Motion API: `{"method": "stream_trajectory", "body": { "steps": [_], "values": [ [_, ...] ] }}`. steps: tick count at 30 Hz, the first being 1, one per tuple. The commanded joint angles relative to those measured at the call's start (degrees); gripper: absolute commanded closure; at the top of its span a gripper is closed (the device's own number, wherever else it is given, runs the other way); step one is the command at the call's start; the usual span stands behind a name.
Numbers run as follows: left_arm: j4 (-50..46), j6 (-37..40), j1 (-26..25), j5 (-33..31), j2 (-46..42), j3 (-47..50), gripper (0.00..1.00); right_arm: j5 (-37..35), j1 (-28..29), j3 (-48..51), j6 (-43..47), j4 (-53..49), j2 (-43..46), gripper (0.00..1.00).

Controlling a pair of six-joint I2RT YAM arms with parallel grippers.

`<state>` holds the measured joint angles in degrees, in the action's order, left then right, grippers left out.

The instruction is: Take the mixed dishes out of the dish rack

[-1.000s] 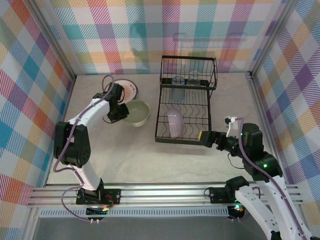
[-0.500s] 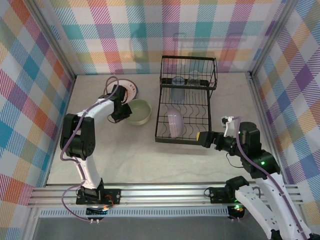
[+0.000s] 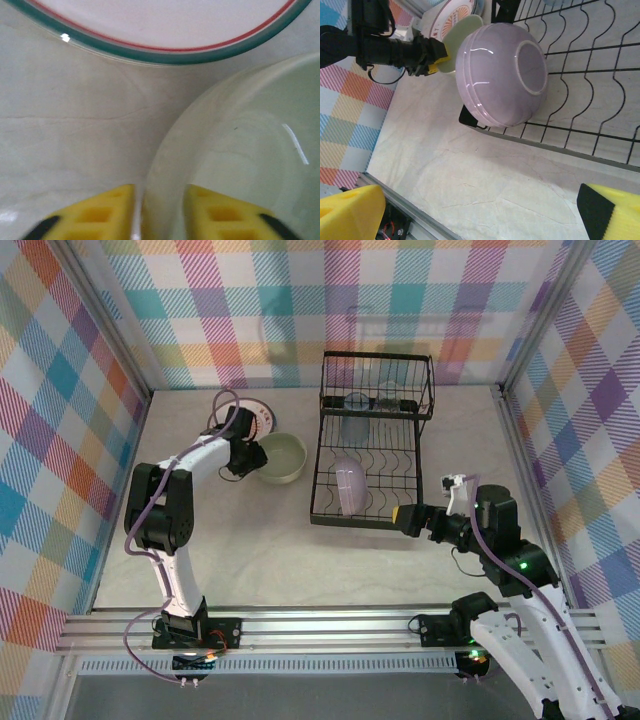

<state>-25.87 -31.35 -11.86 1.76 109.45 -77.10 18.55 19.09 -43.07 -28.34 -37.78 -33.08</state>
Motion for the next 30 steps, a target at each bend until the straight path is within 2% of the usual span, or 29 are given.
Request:
{"method": "stream_trajectory", "body": {
  "steps": [1,4,7,13,16,20,22,24,30],
  "values": [
    [2.2,-1.0,0.5,1.9,-2.5,-0.3,0.53,-4.1,-0.2,-1.1,-1.0,-2.0,-0.1,0.01],
    [1.9,-1.2,0.5,0.6,-6.1,1.2,0.33,-5.5,-0.1,-1.6,-1.3,-2.8,-0.3,0.01],
    [2.0,-1.5,0.5,-1.0,-11.5,3.9,0.23,-5.3,-0.1,-2.4,-1.3,-3.1,-1.3,0.01],
    [3.5,-3.2,-0.7,0.1,-25.8,15.1,0.17,-4.3,0.0,-3.9,-1.4,-3.0,-3.7,0.01],
    [3.8,-2.9,-3.4,2.0,-33.1,21.4,0.17,-5.2,-0.1,-5.0,-0.6,-3.2,-5.3,0.01],
    [3.1,-2.4,-9.0,2.8,-38.9,27.0,0.25,-5.2,0.7,-6.5,0.1,-2.1,-10.1,0.01],
    [2.9,-2.0,-11.2,2.8,-39.6,28.4,0.36,-5.8,2.1,-7.3,0.5,-0.7,-12.7,0.01],
    [3.0,-1.4,-13.1,2.1,-39.2,29.2,0.43,-7.4,4.1,-8.9,1.2,-0.1,-15.9,0.01],
    [6.9,-1.1,-14.1,3.6,-33.2,29.3,0.79,-14.1,10.6,-16.0,4.5,-0.9,-26.2,0.01]
  ]
}}
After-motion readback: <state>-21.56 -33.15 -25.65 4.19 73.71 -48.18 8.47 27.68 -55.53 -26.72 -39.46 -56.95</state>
